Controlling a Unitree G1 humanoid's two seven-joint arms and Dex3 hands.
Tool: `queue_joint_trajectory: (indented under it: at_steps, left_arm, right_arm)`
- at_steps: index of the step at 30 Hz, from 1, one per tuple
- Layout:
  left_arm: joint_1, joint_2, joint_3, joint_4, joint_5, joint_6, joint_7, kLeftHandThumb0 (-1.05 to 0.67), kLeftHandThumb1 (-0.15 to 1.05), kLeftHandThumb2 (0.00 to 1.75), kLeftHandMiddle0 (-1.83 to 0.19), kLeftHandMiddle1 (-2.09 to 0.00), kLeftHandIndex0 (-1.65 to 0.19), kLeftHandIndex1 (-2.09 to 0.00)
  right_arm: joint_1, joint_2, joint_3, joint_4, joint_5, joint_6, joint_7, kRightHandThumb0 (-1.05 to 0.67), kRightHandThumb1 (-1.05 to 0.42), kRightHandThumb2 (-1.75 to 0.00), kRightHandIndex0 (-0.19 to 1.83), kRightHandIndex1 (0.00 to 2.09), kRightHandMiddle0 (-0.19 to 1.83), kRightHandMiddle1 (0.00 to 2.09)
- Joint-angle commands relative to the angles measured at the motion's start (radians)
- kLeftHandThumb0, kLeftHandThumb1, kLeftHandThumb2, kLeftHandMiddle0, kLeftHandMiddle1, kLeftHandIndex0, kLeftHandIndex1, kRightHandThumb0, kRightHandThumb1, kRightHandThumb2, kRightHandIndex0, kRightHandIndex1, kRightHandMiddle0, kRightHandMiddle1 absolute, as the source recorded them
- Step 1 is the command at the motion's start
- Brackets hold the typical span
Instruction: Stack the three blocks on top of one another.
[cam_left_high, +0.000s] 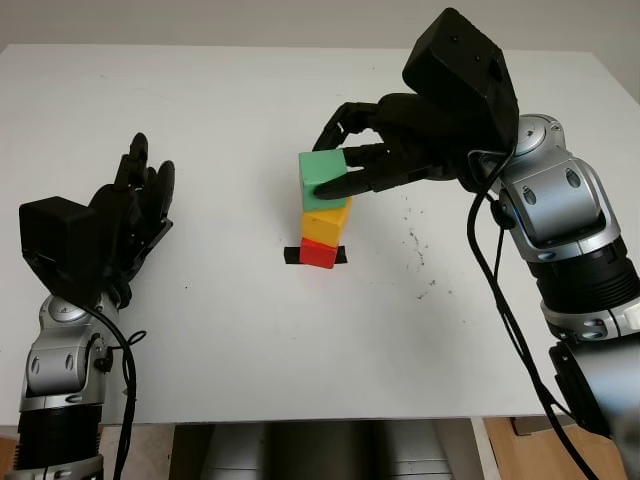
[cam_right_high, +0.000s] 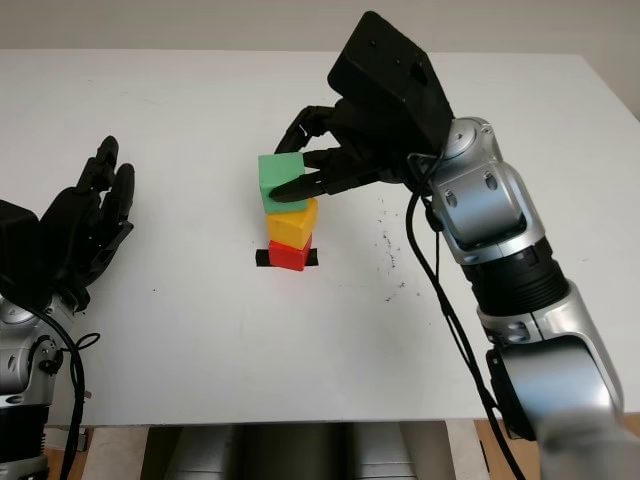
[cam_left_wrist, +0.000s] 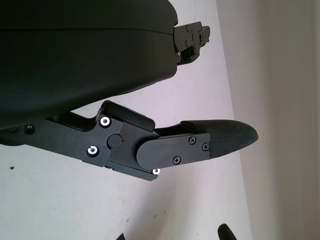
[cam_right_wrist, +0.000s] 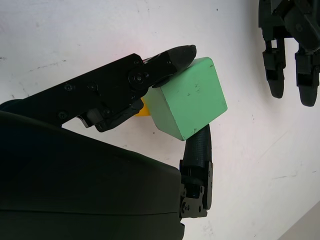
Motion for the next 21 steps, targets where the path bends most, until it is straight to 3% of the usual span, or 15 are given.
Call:
queue_joint_trajectory:
  at_steps: [1,21]
  left_arm:
    - [0.007,0.012,0.003,-0.017,0.001,0.001,-0.002,-0.74,1.05,0.55,0.19,-0.04,0.19,-0.04]
    - [0.014,0.016,0.011,-0.018,-0.002,-0.009,-0.009,-0.74,1.05,0.54,0.19,-0.04,0.19,-0.04]
  right_arm:
    - [0.005,-0.015,0.0,-0.02,-0.003,-0.009,0.001,-0.45,-1.05,-0.11,0.19,0.05,0.1,1.85]
    - [0.042,-0.024,0.004,-0.025,-0.022,-0.053,0.007,-0.45,-1.05,-0.07,0.19,0.05,0.12,1.82]
